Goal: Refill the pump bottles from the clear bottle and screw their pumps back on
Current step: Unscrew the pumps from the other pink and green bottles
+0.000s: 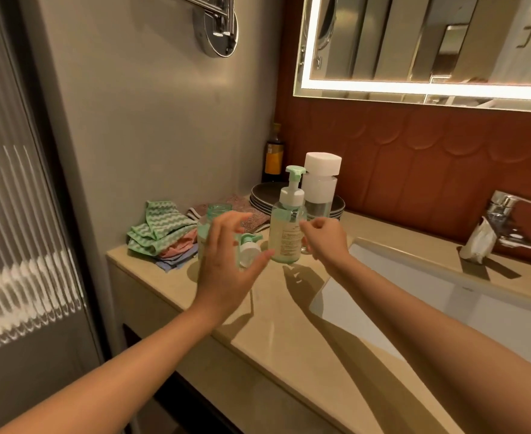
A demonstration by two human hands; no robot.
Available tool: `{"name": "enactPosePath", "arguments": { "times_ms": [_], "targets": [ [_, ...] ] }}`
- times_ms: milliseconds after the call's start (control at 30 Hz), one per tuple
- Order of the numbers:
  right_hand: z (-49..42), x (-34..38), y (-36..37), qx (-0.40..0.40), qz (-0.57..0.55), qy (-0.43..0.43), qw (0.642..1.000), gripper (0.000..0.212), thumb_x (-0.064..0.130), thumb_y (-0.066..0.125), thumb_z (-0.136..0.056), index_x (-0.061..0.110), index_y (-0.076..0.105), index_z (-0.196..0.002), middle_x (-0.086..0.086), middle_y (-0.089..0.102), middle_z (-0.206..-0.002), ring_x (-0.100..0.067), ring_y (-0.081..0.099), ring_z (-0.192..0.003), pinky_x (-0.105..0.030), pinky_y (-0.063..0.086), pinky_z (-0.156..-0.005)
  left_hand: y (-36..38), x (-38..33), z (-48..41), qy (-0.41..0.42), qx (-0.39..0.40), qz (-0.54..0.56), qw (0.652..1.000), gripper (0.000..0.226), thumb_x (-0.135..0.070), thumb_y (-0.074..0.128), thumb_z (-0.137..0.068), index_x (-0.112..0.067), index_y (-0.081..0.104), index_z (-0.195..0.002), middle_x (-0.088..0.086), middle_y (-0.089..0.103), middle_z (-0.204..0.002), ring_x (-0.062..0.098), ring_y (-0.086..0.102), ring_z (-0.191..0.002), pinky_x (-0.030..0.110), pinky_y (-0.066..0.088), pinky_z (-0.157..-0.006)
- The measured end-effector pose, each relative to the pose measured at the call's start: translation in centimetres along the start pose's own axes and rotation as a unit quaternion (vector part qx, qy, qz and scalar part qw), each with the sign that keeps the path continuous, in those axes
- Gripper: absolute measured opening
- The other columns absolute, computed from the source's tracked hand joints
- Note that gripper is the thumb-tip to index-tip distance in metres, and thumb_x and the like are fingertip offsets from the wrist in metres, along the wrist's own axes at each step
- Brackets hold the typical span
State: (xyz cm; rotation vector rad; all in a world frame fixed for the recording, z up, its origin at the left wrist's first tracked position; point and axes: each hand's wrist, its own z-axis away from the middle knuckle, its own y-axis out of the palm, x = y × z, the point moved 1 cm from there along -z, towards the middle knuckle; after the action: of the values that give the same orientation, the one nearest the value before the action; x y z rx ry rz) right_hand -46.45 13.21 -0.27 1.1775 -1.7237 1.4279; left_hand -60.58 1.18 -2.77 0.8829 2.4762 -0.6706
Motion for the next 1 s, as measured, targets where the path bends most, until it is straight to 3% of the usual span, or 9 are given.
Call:
{"name": "enactPosePath", "arguments": {
  "times_ms": [67,133,267,400,567,733,1000],
  "targets": [
    [0.0,-0.2,-1.4,-0.014,0.002,-0.003,1.0,0.026,0.026,0.054,-0.091,0.013,0.058,-0.069,-0.006,0.06,-0.071,-0.015,0.052,-0.062,-0.026,0.041,-0.053,1.9,-1.1,-0.3,-0.043,0.062,0.033,0.997,0.055,-0.033,0.07,-0.08,-0.025,0.04,-0.126,-0.011,0.04,-0.12,0.006,0.046,-0.105,0.001,0.034,-0.08],
    [0.0,-0.4,-2.4,-0.021,0.005,0.003,1.0,0.025,0.027,0.054,-0.092,0.014,0.058,-0.07,-0.005,0.059,-0.069,-0.016,0.053,-0.062,-0.029,0.044,-0.056,3.8,-1.2,-0.6,-0.108,0.098,0.061,0.987,0.059,-0.029,0.07,-0.081,-0.024,0.037,-0.13,-0.009,0.04,-0.126,0.004,0.042,-0.11,0.003,0.034,-0.081],
    [0.0,-1.1,-3.7,-0.024,0.007,0.009,1.0,0.024,0.03,0.053,-0.092,0.014,0.059,-0.074,-0.004,0.061,-0.073,-0.015,0.054,-0.062,-0.028,0.044,-0.054,7.1,-0.7,-2.4,-0.213,0.097,0.088,0.968,0.068,-0.017,0.068,-0.082,-0.018,0.029,-0.138,0.001,0.033,-0.141,0.014,0.036,-0.126,0.028,0.035,-0.1],
    [-0.2,-1.7,-4.1,-0.023,0.001,0.015,1.0,0.026,0.031,0.055,-0.091,0.013,0.06,-0.074,-0.005,0.061,-0.071,-0.014,0.053,-0.06,-0.026,0.044,-0.051,9.7,0.7,-5.0,-0.304,0.081,0.073,0.946,0.086,-0.015,0.073,-0.077,-0.019,0.018,-0.143,0.005,0.025,-0.147,0.023,0.028,-0.134,0.044,0.029,-0.108],
    [-0.2,-2.4,-4.6,-0.018,-0.014,0.01,1.0,0.021,0.029,0.054,-0.091,0.014,0.061,-0.078,-0.003,0.062,-0.073,-0.013,0.054,-0.063,-0.023,0.042,-0.048,12.1,1.9,-7.7,-0.286,0.102,0.039,0.952,0.1,-0.025,0.08,-0.069,-0.021,0.014,-0.144,0.006,0.024,-0.149,0.026,0.024,-0.137,0.051,0.027,-0.11],
    [0.4,-2.8,-5.1,-0.001,-0.027,0.011,1.0,0.018,0.027,0.052,-0.093,0.013,0.062,-0.087,-0.002,0.061,-0.075,-0.012,0.055,-0.067,-0.022,0.043,-0.052,12.4,2.6,-8.7,-0.286,0.08,0.005,0.955,0.076,-0.027,0.08,-0.069,-0.016,0.034,-0.129,0.006,0.038,-0.134,0.025,0.04,-0.123,0.044,0.039,-0.101],
    [2.0,-1.3,-6.2,-0.004,-0.06,-0.019,0.998,0.019,0.029,0.054,-0.092,0.013,0.062,-0.087,-0.002,0.061,-0.075,-0.012,0.054,-0.067,-0.022,0.043,-0.056,10.7,0.3,-5.6,-0.283,0.125,0.093,0.947,0.073,-0.022,0.078,-0.071,-0.021,0.034,-0.129,0.001,0.033,-0.133,0.02,0.042,-0.12,0.04,0.038,-0.098]
  ]
}}
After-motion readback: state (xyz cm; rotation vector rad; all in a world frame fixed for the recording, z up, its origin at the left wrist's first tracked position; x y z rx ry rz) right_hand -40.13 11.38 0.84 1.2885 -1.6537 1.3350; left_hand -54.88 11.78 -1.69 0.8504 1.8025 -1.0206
